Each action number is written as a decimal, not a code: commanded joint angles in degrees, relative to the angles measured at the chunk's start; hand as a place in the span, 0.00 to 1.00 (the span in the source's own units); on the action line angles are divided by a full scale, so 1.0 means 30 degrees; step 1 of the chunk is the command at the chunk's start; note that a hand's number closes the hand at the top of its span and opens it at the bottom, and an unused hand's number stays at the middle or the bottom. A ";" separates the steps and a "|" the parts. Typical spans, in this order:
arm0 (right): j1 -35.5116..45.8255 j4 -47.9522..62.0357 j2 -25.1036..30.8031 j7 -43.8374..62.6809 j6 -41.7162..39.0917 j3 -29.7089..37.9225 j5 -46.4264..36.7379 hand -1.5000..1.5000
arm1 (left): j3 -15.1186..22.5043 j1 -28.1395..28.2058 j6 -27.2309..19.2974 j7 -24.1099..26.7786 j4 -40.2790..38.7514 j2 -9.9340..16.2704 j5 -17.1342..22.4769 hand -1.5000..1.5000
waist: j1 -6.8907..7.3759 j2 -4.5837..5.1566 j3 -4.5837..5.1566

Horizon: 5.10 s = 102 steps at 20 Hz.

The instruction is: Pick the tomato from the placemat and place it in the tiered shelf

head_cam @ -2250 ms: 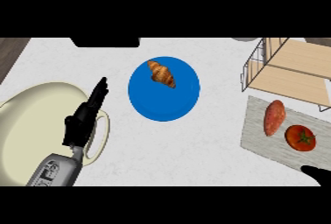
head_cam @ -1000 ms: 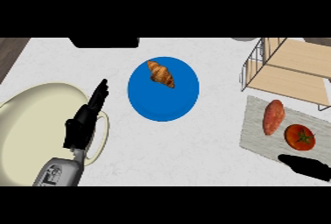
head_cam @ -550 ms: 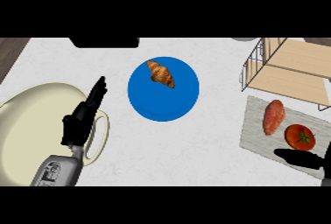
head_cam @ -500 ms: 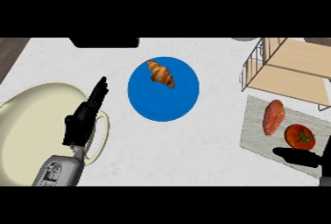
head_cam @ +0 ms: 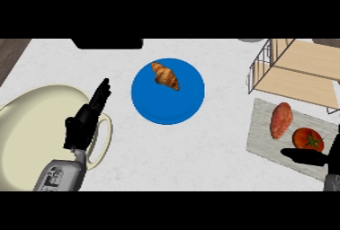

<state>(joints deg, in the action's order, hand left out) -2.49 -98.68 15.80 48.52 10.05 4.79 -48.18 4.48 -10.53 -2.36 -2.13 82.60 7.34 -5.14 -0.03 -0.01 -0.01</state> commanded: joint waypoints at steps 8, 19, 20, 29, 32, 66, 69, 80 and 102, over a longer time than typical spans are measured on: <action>0.0397 0.2524 -0.1152 -0.2360 0.0640 0.1030 -0.0229 0.00 | -0.0397 -0.0244 0.0316 -0.0248 -0.0060 -0.0718 -0.0675 0.50 | 0.0001 0.0000 0.0003; 0.0817 0.4953 0.0115 -0.4381 -0.0515 0.1351 -0.0645 1.00 | -0.0979 -0.0023 0.0852 0.0894 -0.0637 -0.0416 -0.0765 0.50 | 0.0050 0.0008 0.0001; -0.0524 0.2815 -0.0591 -0.3778 -0.0691 0.0468 -0.1325 1.00 | -0.0923 -0.0334 0.0970 0.0073 -0.0020 -0.0613 -0.0578 0.50 | -0.0013 -0.0010 0.0004; 0.0737 0.1868 -0.2567 -0.2851 -0.1204 -0.2356 -0.3350 1.00 | -0.1335 0.0053 0.1183 0.0351 -0.0091 -0.0215 -0.0794 0.50 | 0.0049 -0.0003 0.0023; 0.3120 0.2788 -0.4924 -0.1796 -0.2955 -0.5950 -0.4442 1.00 | -0.0215 -0.0052 0.0869 0.0044 0.0054 -0.1181 -0.1278 0.50 | 0.0753 0.0087 0.0054; 1.6506 -0.4800 -0.4593 0.7333 -0.8385 -0.4364 -1.0322 1.00 | -0.0939 0.0959 0.1133 0.0979 0.0204 -0.0817 -0.1031 0.50 | 0.0009 -0.0071 0.0030; 1.7973 -0.4179 -0.4232 0.6743 -0.8617 -0.2450 -0.9833 1.00 | 0.0041 0.0650 0.0183 -0.0213 0.0768 -0.1692 -0.2044 0.50 | 0.0081 -0.0081 0.0016; 1.8920 -0.2531 -0.0887 0.2988 -0.8481 0.1363 -0.8978 1.00 | -0.0558 0.0606 0.0954 0.0008 0.0929 -0.1331 -0.1281 0.50 | 0.0048 -0.0035 0.0007; 1.8750 0.8183 0.2630 -0.3116 -0.0002 0.2562 -0.9697 1.00 | -0.1169 -0.0528 0.0902 0.0488 -0.0853 -0.1410 -0.1420 0.50 | 0.0149 0.0057 0.0009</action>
<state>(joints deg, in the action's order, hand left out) 53.36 -79.81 22.71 40.38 5.45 11.55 -76.38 1.29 -10.74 1.10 -1.58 82.40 3.81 -9.04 0.52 0.16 0.00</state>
